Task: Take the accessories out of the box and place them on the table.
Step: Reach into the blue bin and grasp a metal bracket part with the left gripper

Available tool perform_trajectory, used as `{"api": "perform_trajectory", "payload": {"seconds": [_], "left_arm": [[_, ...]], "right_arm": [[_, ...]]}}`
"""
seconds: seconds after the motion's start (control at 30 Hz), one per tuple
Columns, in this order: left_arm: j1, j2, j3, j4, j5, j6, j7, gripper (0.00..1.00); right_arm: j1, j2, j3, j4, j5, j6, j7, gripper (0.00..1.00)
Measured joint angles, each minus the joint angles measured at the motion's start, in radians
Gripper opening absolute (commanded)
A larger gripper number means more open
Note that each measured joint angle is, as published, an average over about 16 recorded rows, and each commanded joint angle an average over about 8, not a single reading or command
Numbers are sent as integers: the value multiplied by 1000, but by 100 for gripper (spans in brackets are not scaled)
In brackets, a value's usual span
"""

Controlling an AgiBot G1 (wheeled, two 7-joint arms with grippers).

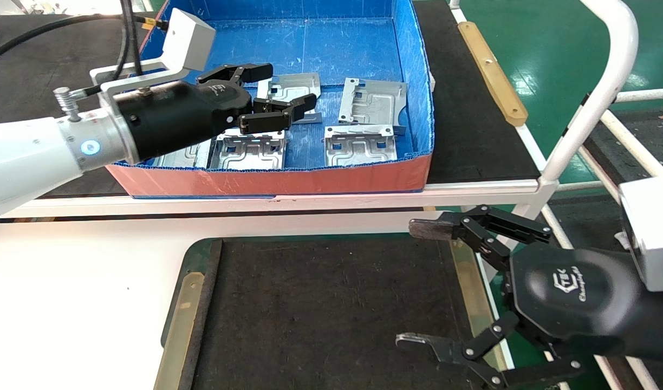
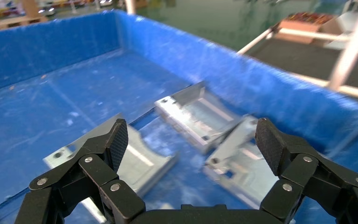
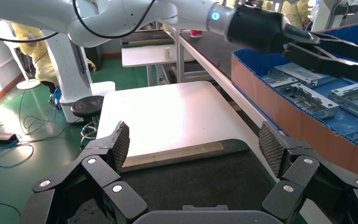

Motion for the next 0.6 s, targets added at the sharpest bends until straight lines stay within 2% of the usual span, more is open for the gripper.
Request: {"api": "perform_trajectory", "payload": {"seconds": [0.6], "left_arm": [[-82, 84, 48, 175, 125, -158, -38, 100]], "right_arm": [[0, 0, 0, 0, 0, 0, 0, 100]]}}
